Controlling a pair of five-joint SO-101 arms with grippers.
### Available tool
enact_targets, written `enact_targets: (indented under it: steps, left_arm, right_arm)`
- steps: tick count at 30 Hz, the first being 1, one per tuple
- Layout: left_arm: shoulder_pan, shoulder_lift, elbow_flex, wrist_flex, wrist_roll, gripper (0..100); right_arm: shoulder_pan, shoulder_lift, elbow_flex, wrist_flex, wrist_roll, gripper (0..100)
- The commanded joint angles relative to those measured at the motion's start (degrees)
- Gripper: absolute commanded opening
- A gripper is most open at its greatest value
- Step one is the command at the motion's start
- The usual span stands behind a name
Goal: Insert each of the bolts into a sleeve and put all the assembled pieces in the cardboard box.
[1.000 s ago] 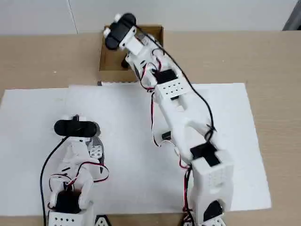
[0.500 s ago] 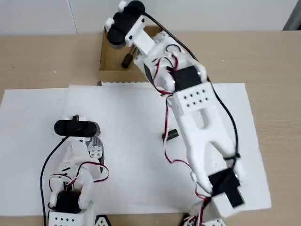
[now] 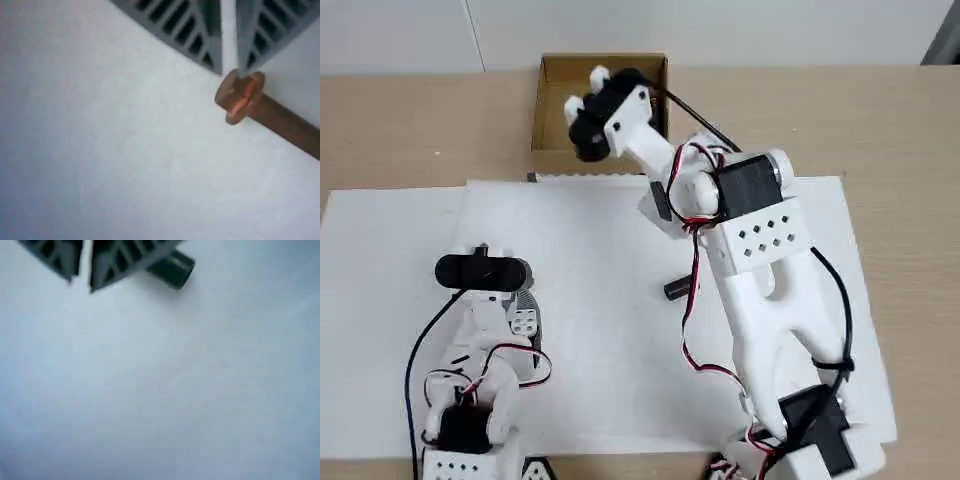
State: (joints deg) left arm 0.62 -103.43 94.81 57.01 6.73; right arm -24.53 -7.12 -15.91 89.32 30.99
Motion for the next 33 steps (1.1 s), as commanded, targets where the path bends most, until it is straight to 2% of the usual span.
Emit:
enact_targets:
  steps: [1, 7, 12, 22, 33]
  left_arm:
    - [0.4, -0.7, -0.3, -0.1, 0.1, 1]
    - [0.4, -0.7, -0.3, -0.1, 0.1, 1]
    - [0.4, -0.7, -0.3, -0.1, 0.1, 1]
    - [0.1, -0.7, -0.3, 0.1, 0.3, 1]
    - [0.0, -0.7, -0.3, 0.2, 0.3, 1]
  right_arm:
    - [1.1, -2.3, -2.5, 5.1, 1.4, 0.4]
    - [4.4, -2.6, 8.4, 5.7, 14.1, 1.8]
    - [4.4, -2.5, 16.2, 2.8, 15.3, 12.1]
    - [0.3, -2.4, 28.2, -3.3, 22.9, 12.6]
    - [0.0, -2.3, 37.0, -12.2, 26.7, 12.6]
